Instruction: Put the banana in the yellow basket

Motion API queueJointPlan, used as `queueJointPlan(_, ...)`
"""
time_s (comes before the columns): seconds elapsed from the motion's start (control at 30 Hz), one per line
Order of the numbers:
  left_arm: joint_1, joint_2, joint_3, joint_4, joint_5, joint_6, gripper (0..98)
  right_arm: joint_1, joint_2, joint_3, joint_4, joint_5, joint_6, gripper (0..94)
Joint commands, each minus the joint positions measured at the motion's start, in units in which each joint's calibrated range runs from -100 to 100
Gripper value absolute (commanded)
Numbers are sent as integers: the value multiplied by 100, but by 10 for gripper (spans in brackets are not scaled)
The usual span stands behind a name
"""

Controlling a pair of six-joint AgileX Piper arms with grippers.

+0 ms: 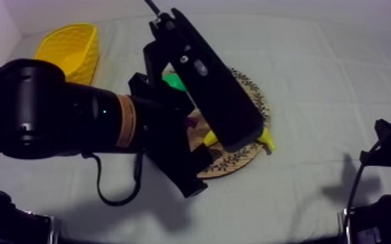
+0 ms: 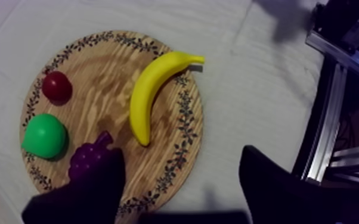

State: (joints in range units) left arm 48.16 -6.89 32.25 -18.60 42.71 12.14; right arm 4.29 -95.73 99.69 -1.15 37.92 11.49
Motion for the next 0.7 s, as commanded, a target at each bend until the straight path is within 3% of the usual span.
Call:
queueJointPlan(0.0,-18,62,-22,-10,-3,-19,725,0,-2,-3,1,-2,-4,3)
queueJointPlan(0.3,-154,740,-335,76,-53,-188,707,0,-2,-3,1,-2,0,3)
queueJointPlan(0.67,-414,2149,-1549,592,445,-858,692,0,-2,-3,1,-2,1,3)
